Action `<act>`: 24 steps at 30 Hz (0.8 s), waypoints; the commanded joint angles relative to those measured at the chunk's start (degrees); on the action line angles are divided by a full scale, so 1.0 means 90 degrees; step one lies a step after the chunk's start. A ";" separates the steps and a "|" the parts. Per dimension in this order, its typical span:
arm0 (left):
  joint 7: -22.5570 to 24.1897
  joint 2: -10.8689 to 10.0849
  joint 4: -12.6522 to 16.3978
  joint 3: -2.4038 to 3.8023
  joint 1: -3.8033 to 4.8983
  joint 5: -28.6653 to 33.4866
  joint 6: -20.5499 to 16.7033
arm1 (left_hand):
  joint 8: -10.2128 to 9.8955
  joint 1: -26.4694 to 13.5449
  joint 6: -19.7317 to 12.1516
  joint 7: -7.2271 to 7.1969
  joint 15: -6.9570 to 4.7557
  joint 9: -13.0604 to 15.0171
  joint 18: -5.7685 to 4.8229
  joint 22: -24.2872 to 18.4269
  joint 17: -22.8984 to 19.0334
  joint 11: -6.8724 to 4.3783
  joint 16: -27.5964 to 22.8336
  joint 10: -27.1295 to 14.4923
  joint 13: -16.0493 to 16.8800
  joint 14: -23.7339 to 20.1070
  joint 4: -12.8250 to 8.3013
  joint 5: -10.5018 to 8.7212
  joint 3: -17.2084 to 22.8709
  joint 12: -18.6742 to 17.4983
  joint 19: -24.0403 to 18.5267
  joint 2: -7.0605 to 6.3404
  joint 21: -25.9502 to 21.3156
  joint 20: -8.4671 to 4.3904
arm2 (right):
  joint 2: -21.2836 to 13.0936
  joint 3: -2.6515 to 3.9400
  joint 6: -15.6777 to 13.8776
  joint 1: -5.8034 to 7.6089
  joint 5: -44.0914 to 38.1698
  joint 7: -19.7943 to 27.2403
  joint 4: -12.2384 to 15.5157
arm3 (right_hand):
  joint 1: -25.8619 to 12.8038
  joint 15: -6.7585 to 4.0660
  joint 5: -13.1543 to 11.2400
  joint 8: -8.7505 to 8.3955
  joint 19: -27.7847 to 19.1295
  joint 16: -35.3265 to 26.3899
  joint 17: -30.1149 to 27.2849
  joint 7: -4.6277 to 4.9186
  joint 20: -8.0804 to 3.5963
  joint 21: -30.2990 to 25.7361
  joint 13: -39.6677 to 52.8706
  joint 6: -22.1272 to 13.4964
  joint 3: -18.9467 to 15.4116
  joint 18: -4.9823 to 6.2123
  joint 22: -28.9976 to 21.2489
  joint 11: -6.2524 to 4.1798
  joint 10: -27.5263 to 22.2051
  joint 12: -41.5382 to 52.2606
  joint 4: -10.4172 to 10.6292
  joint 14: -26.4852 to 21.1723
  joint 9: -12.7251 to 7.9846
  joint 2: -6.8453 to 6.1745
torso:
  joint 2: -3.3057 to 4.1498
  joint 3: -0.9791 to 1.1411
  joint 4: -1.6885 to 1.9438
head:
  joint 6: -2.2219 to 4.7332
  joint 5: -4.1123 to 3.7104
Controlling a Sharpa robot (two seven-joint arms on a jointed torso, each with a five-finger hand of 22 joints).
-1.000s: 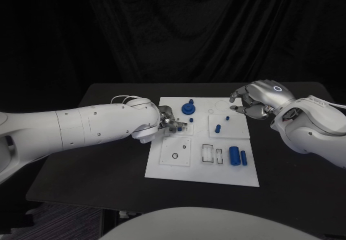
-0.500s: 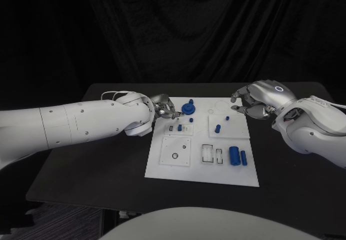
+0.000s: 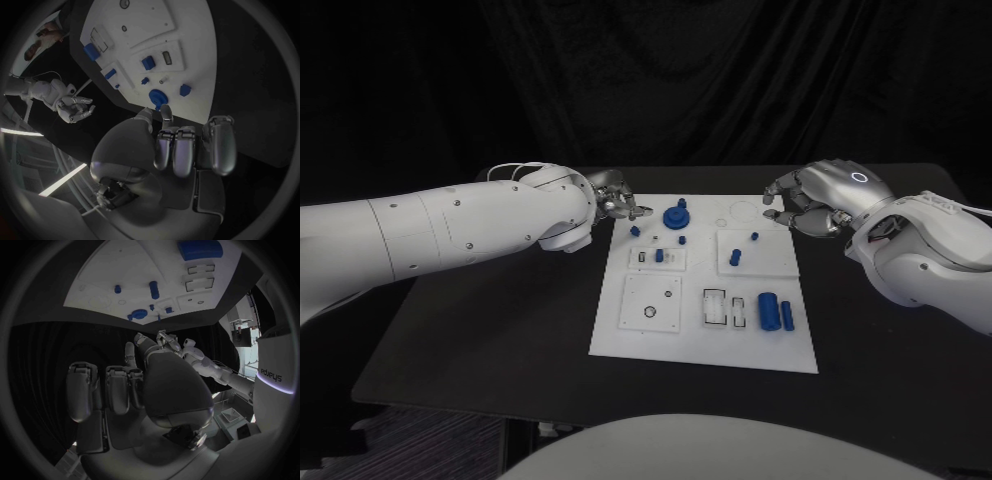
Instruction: Assemble the parts on the task board
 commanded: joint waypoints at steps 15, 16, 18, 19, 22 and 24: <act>-0.0777 -0.0043 -0.0259 0.0004 0.0021 0.0594 0.0450 | -0.0751 -0.0952 0.0957 -0.0118 -0.0125 -0.0439 -0.0090 0.1279 0.1677 -0.0137 0.0017 0.0662 0.1656 0.0661 0.0027 -0.0548 -0.0507 0.0013 0.0119 0.0142 0.0158 -0.0119 | 0.0004 0.0005 -0.0037 -0.0015 -0.0039 -0.0090 -0.0037 | 0.0005 0.0014 0.0053 0.0002 0.0414 -0.0033 0.0978 -0.0030 0.0030 -0.0018 0.1676 0.0054 0.0043 0.0099 0.1477 0.0008 0.0675 0.0017 0.0036 0.0517 0.0019 0.0100 | 0.0008 -0.0002 -0.0004 | -0.0001 0.0053; -0.0792 -0.0035 -0.0270 0.0003 0.0020 0.0632 0.0455 | -0.0919 -0.1010 0.0999 -0.0102 -0.0116 -0.0537 -0.0088 0.1277 0.1677 -0.0123 0.0017 0.0662 0.1656 0.0661 0.0026 -0.0570 -0.0557 0.0013 0.0116 0.0172 0.0148 -0.0115 | 0.0005 0.0005 -0.0034 -0.0016 -0.0039 -0.0093 -0.0038 | 0.0008 0.0014 0.0056 0.0002 0.0414 -0.0033 0.0978 -0.0030 0.0029 -0.0018 0.1676 0.0054 0.0046 0.0099 0.1477 0.0008 0.0675 0.0017 0.0035 0.0517 0.0020 0.0102 | 0.0006 -0.0002 -0.0005 | -0.0001 0.0056; -0.0807 -0.0017 -0.0292 0.0003 0.0019 0.0679 0.0454 | -0.1211 -0.1059 0.1086 -0.0070 -0.0096 -0.0726 -0.0089 0.1278 0.1677 -0.0099 0.0017 0.0662 0.1656 0.0661 0.0026 -0.0588 -0.0634 0.0013 0.0118 0.0211 0.0149 -0.0097 | 0.0004 0.0005 -0.0032 -0.0016 -0.0039 -0.0098 -0.0037 | 0.0019 0.0014 0.0068 0.0002 0.0415 -0.0036 0.0973 -0.0032 0.0029 -0.0016 0.1676 0.0056 0.0056 0.0099 0.1478 0.0006 0.0675 0.0017 0.0030 0.0516 0.0023 0.0109 | 0.0003 -0.0004 -0.0003 | -0.0001 0.0050; -0.0819 -0.0002 -0.0312 0.0003 0.0018 0.0704 0.0456 | -0.1347 -0.1039 0.1116 -0.0055 -0.0087 -0.0815 -0.0088 0.1276 0.1677 -0.0087 0.0017 0.0662 0.1656 0.0661 0.0023 -0.0572 -0.0650 0.0013 0.0115 0.0231 0.0141 -0.0089 | 0.0000 0.0005 -0.0028 -0.0016 -0.0039 -0.0105 -0.0036 | 0.0025 0.0013 0.0074 0.0001 0.0415 -0.0034 0.0976 -0.0032 0.0028 -0.0015 0.1676 0.0057 0.0060 0.0098 0.1478 0.0006 0.0675 0.0017 0.0027 0.0517 0.0025 0.0111 | 0.0001 -0.0003 -0.0002 | -0.0001 0.0044; -0.0859 0.0031 -0.0367 0.0003 0.0016 0.0733 0.0500 | -0.1518 -0.1015 0.1152 -0.0035 -0.0073 -0.0927 -0.0088 0.1277 0.1677 -0.0071 0.0017 0.0662 0.1656 0.0661 0.0022 -0.0529 -0.0673 0.0013 0.0116 0.0251 0.0142 -0.0077 | -0.0003 0.0005 -0.0020 -0.0016 -0.0039 -0.0116 -0.0036 | 0.0038 0.0012 0.0096 0.0001 0.0415 -0.0035 0.0974 -0.0032 0.0027 -0.0018 0.1676 0.0061 0.0071 0.0099 0.1478 0.0006 0.0675 0.0017 0.0021 0.0517 0.0030 0.0117 | -0.0002 -0.0003 -0.0001 | -0.0001 0.0043; -0.0882 0.0052 -0.0406 0.0003 0.0015 0.0749 0.0544 | -0.1619 -0.1028 0.1191 -0.0024 -0.0065 -0.1001 -0.0088 0.1277 0.1677 -0.0061 0.0017 0.0662 0.1656 0.0661 0.0029 -0.0516 -0.0692 0.0013 0.0116 0.0279 0.0140 -0.0069 | -0.0004 0.0005 -0.0016 -0.0016 -0.0039 -0.0123 -0.0036 | 0.0046 0.0012 0.0110 0.0001 0.0413 -0.0035 0.0974 -0.0032 0.0027 -0.0021 0.1676 0.0062 0.0077 0.0100 0.1477 0.0006 0.0675 0.0017 0.0017 0.0517 0.0032 0.0119 | -0.0006 -0.0006 -0.0001 | -0.0001 0.0043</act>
